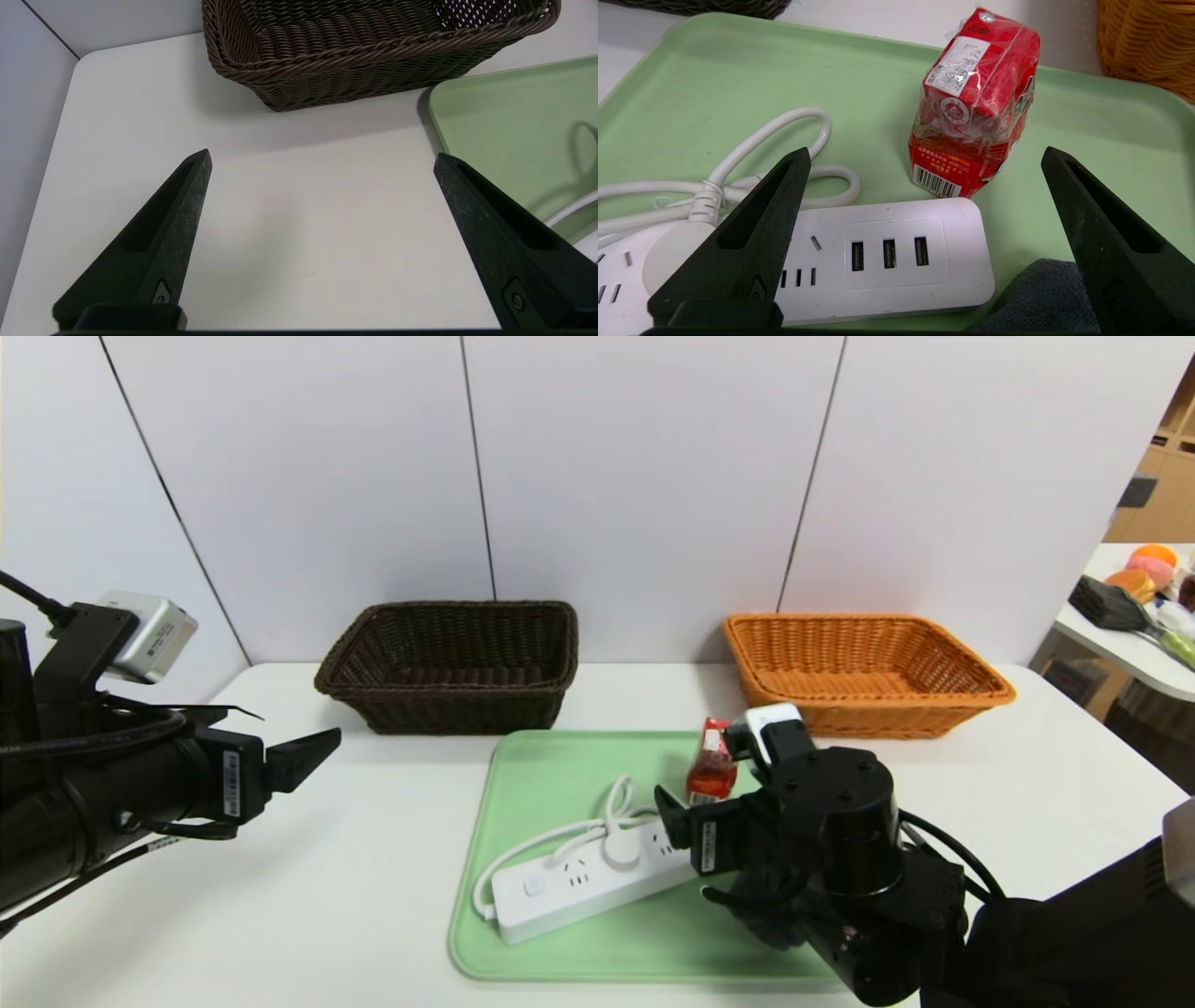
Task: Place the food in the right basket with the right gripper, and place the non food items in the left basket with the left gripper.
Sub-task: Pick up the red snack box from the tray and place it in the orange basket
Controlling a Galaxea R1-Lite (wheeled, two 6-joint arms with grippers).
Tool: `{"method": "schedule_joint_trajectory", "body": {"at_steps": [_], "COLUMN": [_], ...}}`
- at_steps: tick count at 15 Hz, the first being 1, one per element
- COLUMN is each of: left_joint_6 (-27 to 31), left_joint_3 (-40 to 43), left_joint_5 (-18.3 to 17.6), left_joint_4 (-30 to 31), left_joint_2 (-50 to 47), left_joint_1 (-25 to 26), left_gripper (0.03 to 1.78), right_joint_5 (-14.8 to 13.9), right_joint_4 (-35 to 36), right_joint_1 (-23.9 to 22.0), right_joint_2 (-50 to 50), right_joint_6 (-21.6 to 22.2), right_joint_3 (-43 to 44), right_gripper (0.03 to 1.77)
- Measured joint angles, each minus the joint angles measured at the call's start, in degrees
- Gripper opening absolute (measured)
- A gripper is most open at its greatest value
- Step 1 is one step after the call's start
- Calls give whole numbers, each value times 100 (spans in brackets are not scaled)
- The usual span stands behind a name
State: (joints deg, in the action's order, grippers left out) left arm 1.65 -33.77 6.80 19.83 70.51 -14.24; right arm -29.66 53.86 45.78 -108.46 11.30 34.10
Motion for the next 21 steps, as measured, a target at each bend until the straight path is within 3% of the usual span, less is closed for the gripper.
{"method": "schedule_joint_trajectory", "body": {"at_steps": [4,15,19,21], "left_joint_6": [0,-13,-16,-9], "left_joint_3": [1,0,1,1], "left_joint_5": [-2,-20,-20,-22], "left_joint_4": [-2,-2,0,0], "left_joint_2": [2,27,32,32], "left_joint_1": [0,0,0,0], "left_gripper": [169,169,169,169], "right_joint_5": [-171,-176,-173,-167], "right_joint_4": [-24,13,39,41], "right_joint_1": [-124,-408,-405,-400], "right_joint_2": [-195,-363,-402,-411], "right_joint_6": [63,127,129,129], "right_joint_3": [388,479,484,479], "right_gripper": [171,171,107,86]}}
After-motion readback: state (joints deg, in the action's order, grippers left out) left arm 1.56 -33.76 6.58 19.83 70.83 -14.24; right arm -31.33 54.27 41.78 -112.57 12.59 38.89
